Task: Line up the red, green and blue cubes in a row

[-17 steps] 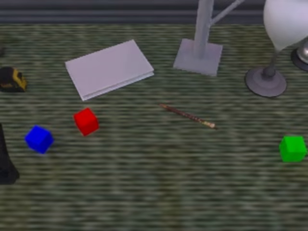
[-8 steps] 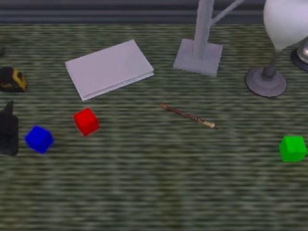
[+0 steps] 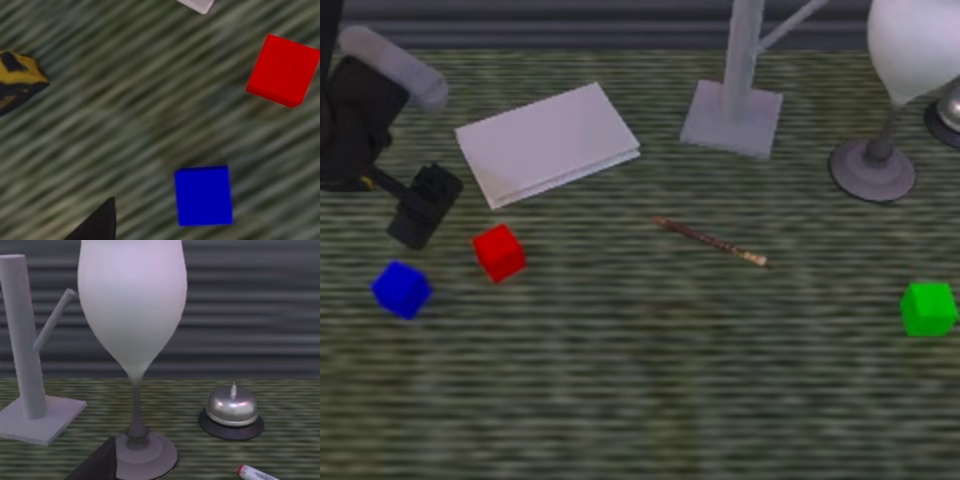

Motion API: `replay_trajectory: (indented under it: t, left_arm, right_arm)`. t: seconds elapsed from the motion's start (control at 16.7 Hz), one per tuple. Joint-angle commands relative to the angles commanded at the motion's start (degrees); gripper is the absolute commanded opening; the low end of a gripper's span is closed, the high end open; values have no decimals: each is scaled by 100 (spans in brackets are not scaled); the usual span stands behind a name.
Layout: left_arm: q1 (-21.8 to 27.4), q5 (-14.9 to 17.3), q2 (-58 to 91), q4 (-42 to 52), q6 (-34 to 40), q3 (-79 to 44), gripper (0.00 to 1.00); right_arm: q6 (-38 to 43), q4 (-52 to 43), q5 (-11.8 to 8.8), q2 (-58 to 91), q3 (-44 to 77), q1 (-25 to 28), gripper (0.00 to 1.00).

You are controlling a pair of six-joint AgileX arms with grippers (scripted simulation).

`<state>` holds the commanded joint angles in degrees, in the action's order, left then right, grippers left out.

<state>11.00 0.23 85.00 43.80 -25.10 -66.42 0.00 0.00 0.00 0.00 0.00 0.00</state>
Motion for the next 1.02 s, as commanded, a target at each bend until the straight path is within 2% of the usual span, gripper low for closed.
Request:
replay_trajectory:
  t: [0.24,0.54,1.02]
  left_arm:
    - [269,6,2049,1072,-617,-1604,100]
    - [494,-2,3682,1918,-1141,-3067,100]
    - [517,-6,4075,2093,-1261,-3415,100]
  right_arm:
    - [0,0,0,0,0,0,100]
    - [0,0,0,0,0,0,100]
    - [0,0,0,0,0,0,100]
